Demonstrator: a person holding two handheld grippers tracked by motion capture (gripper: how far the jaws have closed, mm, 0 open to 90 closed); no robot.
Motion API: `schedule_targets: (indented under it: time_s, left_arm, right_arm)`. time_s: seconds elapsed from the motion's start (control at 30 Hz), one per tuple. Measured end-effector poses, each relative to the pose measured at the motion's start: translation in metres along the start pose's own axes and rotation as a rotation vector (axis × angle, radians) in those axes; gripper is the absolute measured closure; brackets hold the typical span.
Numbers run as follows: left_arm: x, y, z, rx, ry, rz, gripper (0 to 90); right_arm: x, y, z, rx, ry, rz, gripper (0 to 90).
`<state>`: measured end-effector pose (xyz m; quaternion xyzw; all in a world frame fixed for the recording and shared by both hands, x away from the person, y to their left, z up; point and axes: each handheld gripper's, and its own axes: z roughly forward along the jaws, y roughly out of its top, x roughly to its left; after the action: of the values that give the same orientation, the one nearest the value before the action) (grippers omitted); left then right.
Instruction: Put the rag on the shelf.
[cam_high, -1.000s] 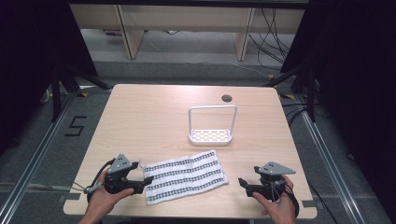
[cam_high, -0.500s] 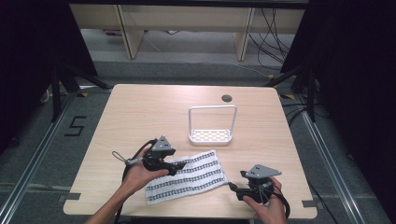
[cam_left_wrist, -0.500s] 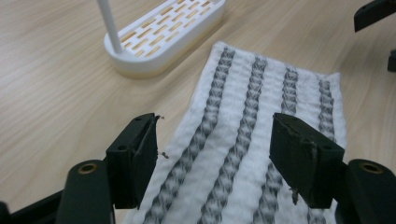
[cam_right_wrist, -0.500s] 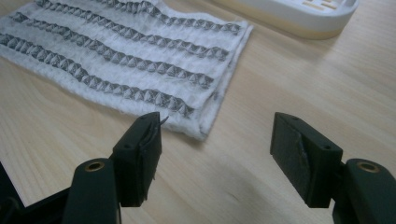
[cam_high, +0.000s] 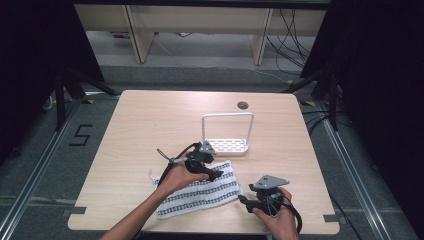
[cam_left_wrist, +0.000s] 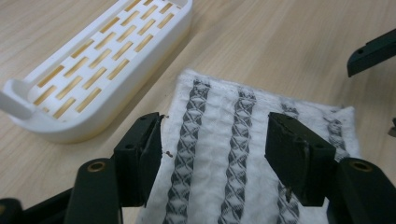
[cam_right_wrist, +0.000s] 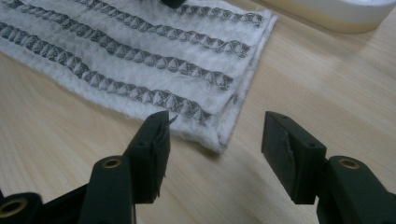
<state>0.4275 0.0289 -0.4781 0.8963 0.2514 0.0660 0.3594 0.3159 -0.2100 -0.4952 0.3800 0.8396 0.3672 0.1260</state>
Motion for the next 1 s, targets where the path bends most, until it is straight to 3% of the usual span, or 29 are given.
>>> schedule_targets:
  time_s: [0.07,0.13,0.17,0.23,0.4,0.57,0.7,0.73,0.77,0.83,0.9,1.0]
  left_arm:
    - [0.002,0.004,0.006,0.013,-0.006,0.007,36.3]
    - [0.002,0.005,0.009,0.015,-0.004,0.007,36.5]
    - [0.003,0.008,0.014,0.016,-0.017,0.008,36.5]
    - [0.002,0.009,0.016,0.018,-0.016,-0.002,36.3]
    - [0.002,0.014,0.028,0.042,-0.027,0.021,34.8]
    - [0.002,0.017,0.032,0.053,-0.015,0.031,34.2]
    - [0.002,0.019,0.035,0.057,-0.004,0.038,33.3]
    - [0.0,0.02,0.038,0.042,-0.003,0.011,32.7]
    - [0.001,0.02,0.039,0.062,0.002,0.033,32.7]
    - [-0.001,0.021,0.043,0.056,0.01,0.012,32.7]
    - [0.001,0.022,0.045,0.06,0.01,0.021,33.3]
    - [0.002,0.023,0.048,0.057,0.011,0.016,34.3]
  right_arm:
    - [0.0,0.001,0.002,0.003,-0.011,-0.008,44.2]
    - [0.002,0.001,0.002,0.016,-0.008,0.015,44.3]
    - [0.001,0.002,0.004,0.007,-0.015,-0.012,44.6]
    - [0.001,0.002,0.005,0.012,-0.018,-0.012,44.7]
    - [0.0,0.004,0.009,0.016,-0.015,-0.006,45.3]
    - [0.0,0.004,0.013,0.035,-0.006,0.018,46.0]
    - [-0.002,0.005,0.016,0.029,-0.009,0.001,46.3]
    - [-0.002,0.005,0.017,0.029,-0.008,-0.001,46.5]
    - [0.0,0.006,0.017,0.045,-0.006,0.02,46.5]
    - [0.001,0.006,0.018,0.065,-0.004,0.037,46.8]
    - [-0.002,0.005,0.02,0.042,-0.011,0.006,47.6]
    - [-0.002,0.005,0.021,0.045,-0.009,0.005,48.3]
